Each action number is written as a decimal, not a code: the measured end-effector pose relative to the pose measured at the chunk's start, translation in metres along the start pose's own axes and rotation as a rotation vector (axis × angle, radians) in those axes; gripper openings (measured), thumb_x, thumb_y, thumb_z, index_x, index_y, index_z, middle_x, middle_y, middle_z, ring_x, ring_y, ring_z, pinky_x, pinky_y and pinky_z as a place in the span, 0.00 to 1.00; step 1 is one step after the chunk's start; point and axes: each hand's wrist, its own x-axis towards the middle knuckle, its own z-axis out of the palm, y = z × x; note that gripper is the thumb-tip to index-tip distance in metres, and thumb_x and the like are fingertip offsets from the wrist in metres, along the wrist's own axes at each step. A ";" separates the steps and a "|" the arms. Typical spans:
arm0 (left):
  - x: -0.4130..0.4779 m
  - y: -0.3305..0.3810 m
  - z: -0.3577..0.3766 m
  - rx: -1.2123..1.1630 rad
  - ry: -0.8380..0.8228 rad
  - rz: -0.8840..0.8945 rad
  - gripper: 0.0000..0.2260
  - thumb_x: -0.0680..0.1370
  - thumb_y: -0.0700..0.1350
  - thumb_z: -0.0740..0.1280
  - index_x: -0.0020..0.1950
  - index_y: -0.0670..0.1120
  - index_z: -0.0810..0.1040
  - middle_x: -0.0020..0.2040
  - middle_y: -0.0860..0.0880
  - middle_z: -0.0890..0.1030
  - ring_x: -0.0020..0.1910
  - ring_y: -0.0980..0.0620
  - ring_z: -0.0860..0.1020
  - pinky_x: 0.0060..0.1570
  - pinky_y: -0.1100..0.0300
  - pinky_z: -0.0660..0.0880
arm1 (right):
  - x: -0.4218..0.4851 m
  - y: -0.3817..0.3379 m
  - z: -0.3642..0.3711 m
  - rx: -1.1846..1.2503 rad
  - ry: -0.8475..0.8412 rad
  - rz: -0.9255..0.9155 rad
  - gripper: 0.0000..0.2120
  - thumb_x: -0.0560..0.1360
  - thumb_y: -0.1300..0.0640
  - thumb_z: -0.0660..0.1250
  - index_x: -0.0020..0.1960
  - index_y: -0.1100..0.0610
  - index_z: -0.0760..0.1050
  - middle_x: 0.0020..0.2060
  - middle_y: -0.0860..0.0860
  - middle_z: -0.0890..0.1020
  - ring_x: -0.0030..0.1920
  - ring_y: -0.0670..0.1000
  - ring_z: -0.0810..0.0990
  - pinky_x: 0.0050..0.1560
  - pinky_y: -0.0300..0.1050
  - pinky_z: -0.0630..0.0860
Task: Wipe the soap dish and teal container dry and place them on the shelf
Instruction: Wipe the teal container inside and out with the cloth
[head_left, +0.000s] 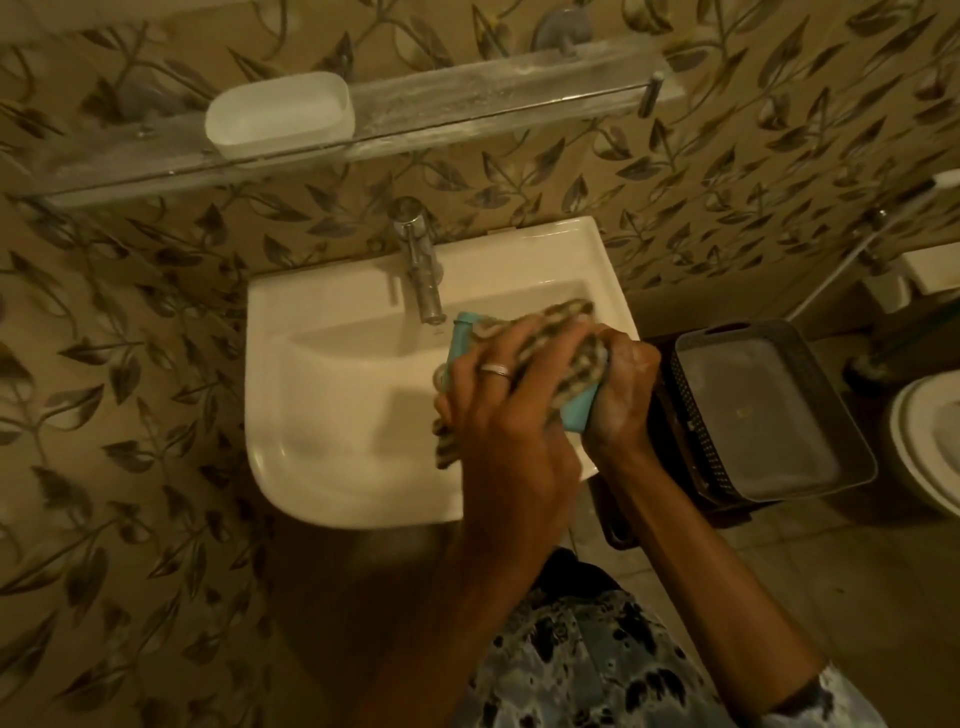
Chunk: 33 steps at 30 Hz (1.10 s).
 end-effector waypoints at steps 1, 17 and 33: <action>-0.004 0.007 0.004 0.045 -0.033 0.062 0.21 0.75 0.41 0.58 0.66 0.55 0.73 0.65 0.50 0.75 0.62 0.46 0.70 0.54 0.46 0.71 | -0.003 0.005 -0.003 -0.016 -0.040 0.037 0.14 0.80 0.64 0.59 0.37 0.58 0.74 0.27 0.49 0.78 0.28 0.42 0.75 0.32 0.36 0.73; 0.008 -0.004 0.003 -0.040 0.035 -0.126 0.23 0.74 0.37 0.59 0.66 0.55 0.73 0.65 0.50 0.74 0.62 0.47 0.70 0.58 0.52 0.69 | 0.002 -0.004 -0.001 0.024 0.022 0.029 0.15 0.69 0.52 0.63 0.28 0.60 0.72 0.23 0.56 0.71 0.24 0.47 0.71 0.29 0.41 0.67; 0.052 -0.084 -0.020 -0.404 0.025 -0.546 0.18 0.79 0.31 0.56 0.65 0.46 0.74 0.60 0.48 0.78 0.59 0.53 0.77 0.63 0.56 0.74 | 0.007 -0.019 -0.015 0.263 0.117 0.189 0.13 0.66 0.48 0.60 0.26 0.52 0.69 0.30 0.56 0.68 0.33 0.55 0.68 0.36 0.46 0.64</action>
